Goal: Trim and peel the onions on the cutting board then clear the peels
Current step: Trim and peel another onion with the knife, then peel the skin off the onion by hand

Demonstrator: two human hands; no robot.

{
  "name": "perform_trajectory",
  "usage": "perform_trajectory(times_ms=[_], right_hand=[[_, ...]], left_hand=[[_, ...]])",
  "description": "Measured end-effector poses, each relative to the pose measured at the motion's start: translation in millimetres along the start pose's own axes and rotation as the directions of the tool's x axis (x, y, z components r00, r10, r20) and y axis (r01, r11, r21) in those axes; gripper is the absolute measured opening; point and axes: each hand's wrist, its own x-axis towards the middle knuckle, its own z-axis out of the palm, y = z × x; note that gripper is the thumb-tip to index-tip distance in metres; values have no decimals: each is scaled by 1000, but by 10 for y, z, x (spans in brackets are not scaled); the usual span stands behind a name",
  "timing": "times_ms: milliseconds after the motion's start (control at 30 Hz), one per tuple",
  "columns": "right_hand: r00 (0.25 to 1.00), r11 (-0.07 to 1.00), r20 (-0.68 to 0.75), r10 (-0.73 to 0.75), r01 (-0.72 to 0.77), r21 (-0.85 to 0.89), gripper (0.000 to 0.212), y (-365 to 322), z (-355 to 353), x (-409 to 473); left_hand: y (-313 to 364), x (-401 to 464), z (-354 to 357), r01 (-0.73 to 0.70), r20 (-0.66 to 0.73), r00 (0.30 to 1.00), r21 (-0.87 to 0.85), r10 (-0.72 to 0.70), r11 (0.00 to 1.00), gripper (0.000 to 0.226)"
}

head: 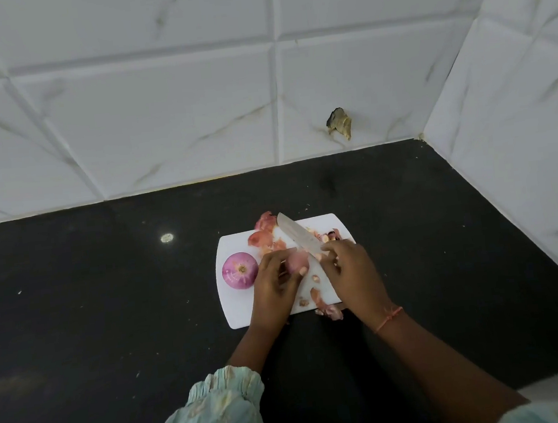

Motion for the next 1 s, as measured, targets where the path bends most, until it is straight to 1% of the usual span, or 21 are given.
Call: perform_trajectory(times_ms=[33, 67, 100, 133, 200, 267, 333, 433, 467, 533, 667, 733, 800, 867, 933, 1000], right_hand=[[997, 983, 58, 55, -64, 169, 23, -75, 4, 40], [985, 944, 132, 113, -148, 294, 20, -134, 23, 73], [971, 905, 180, 160, -217, 366, 16, -163, 59, 101], [962, 877, 193, 194, -258, 406, 12, -175, 99, 116], [960, 849, 165, 225, -277, 450, 7, -180, 178, 134], [977, 888, 112, 184, -214, 407, 2, -179, 217, 146], [981, 919, 116, 156, -187, 347, 4, -156, 237, 173], [952, 891, 220, 211, -280, 358, 8, -98, 255, 209], [949, 890, 224, 222, -291, 350, 8, -84, 260, 210], [960, 904, 175, 218, -266, 333, 6, -61, 252, 205], [985, 948, -17, 174, -163, 273, 8, -23, 177, 207], [986, 955, -44, 161, -144, 257, 10, -9, 148, 208], [993, 962, -37, 114, -101, 254, 16, -34, 115, 208], [999, 959, -4, 43, -40, 279, 15, -94, 102, 207], [997, 935, 65, 47, -67, 349, 13, -162, 118, 201], [994, 917, 79, 69, -95, 387, 11, -186, 176, 203]], left_hand=[[-4, -1, 0, -7, -4, 1000, 0, 7, 1000, 35], [-6, 1, 0, -13, -7, 1000, -1, 13, 1000, 35], [-14, 4, -1, -17, -12, 1000, -6, 17, 1000, 35], [-14, 2, -2, -16, -17, 1000, -18, 16, 1000, 35], [2, -2, -8, -8, -17, 1000, -61, 6, 998, 37], [14, -8, -5, 1, 2, 1000, -89, -1, 996, 36], [17, -10, 4, 12, 9, 1000, -100, -11, 995, 34], [49, -4, -10, 46, 7, 999, -138, -45, 989, 31], [58, 3, -22, 63, 8, 998, -154, -62, 986, 30], [67, 14, -37, 86, 4, 996, -173, -87, 981, 29], [56, 17, -41, 122, 11, 992, -164, -122, 979, 29], [34, 16, -46, 117, 10, 993, -144, -116, 983, 30], [11, 18, -47, 96, 0, 995, -124, -97, 988, 32], [-2, 18, -45, 82, -3, 997, -120, -83, 989, 33], [-11, 23, -40, 71, -5, 997, -120, -72, 990, 34], [-6, 27, -45, 72, -4, 997, -132, -73, 989, 33]])
